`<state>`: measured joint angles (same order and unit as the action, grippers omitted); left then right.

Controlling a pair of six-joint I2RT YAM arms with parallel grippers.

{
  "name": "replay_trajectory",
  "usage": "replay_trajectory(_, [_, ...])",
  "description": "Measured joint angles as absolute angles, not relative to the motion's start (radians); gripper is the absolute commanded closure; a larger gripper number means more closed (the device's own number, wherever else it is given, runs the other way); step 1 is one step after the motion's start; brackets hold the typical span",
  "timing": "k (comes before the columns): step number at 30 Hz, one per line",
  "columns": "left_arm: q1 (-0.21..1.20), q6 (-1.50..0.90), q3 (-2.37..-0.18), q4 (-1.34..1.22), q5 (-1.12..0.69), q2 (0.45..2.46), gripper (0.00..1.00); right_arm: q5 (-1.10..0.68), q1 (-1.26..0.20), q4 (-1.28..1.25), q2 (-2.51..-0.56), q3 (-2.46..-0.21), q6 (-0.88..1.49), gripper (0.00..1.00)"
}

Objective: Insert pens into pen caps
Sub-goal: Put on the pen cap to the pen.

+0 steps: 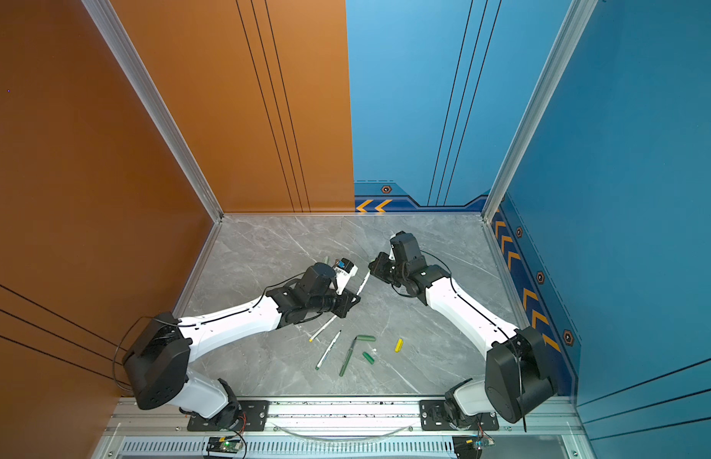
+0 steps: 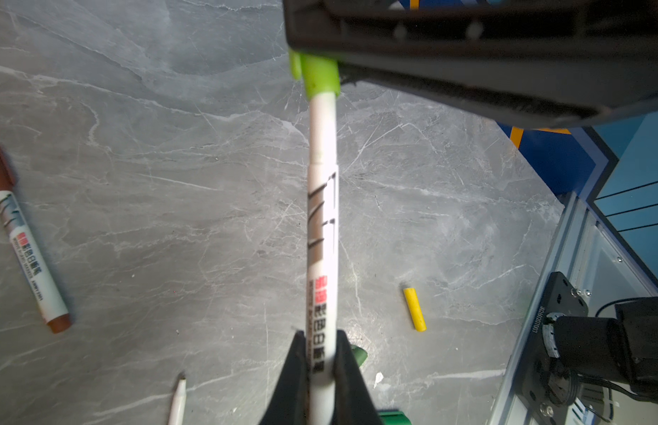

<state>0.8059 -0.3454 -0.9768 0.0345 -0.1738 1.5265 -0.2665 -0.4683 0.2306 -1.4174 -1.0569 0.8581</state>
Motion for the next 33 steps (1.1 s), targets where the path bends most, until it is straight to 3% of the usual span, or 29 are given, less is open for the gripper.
replay_trajectory(25, [0.781, -0.402, -0.976, 0.025, -0.143, 1.526, 1.00, -0.210, -0.550, 0.133, -1.462, -1.032, 0.859, 1.00])
replay_trajectory(33, [0.754, -0.344, -0.897, -0.131, -0.117, 1.547, 1.00, -0.231, -0.549, 0.091, -1.536, -1.056, 0.866, 1.00])
